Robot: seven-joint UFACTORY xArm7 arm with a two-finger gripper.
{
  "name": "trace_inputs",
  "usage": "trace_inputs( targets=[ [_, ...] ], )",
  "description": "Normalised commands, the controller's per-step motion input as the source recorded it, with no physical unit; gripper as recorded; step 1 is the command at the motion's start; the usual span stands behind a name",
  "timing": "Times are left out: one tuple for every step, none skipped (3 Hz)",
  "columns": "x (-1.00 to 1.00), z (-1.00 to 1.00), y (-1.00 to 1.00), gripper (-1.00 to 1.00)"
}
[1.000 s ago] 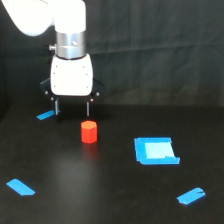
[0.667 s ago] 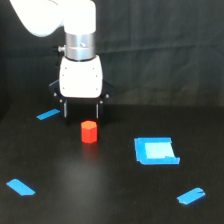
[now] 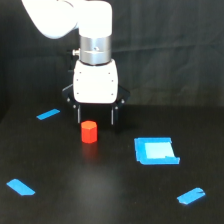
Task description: Pick up the red object from the table
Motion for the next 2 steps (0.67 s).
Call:
trace_inputs(
  targets=[
    [0.17,-0.09,-0.47,0.94],
    [0.04,-0.16,-0.46,0.97]
  ],
)
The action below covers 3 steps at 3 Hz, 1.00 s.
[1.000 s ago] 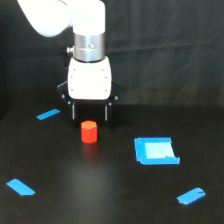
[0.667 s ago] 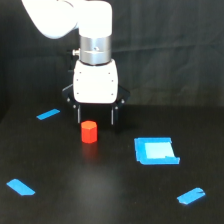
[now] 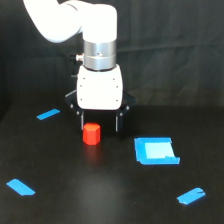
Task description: Pick up the red object from the table
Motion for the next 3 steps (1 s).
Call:
trace_inputs(
  targets=[
    [-0.06,-0.23,-0.13,0.04],
    [-0.04,-0.20,0.01,-0.81],
    [0.07,-0.21,0.02,-0.98]
  ],
)
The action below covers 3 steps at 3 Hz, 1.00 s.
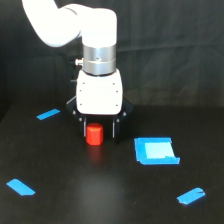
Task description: Pick up the red object from the table
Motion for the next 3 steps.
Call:
trace_inputs(
  targets=[
    [0.00,-0.20,0.02,-0.94],
    [0.13,-0.20,0.06,-1.00],
    [-0.01,-0.18,-0.11,-1.00]
  ],
)
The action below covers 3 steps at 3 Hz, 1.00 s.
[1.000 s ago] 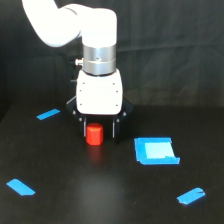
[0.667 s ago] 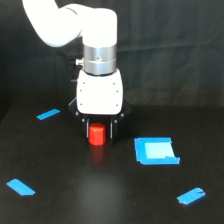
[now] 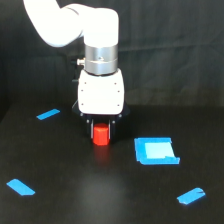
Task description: Pick up the red object from the table
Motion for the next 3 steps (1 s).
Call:
trace_inputs(
  targets=[
    [-0.17,0.97,-0.09,-1.00],
    [-0.15,0.94,-0.15,-1.00],
    [0.08,1.00,-0.29,-1.00]
  ],
)
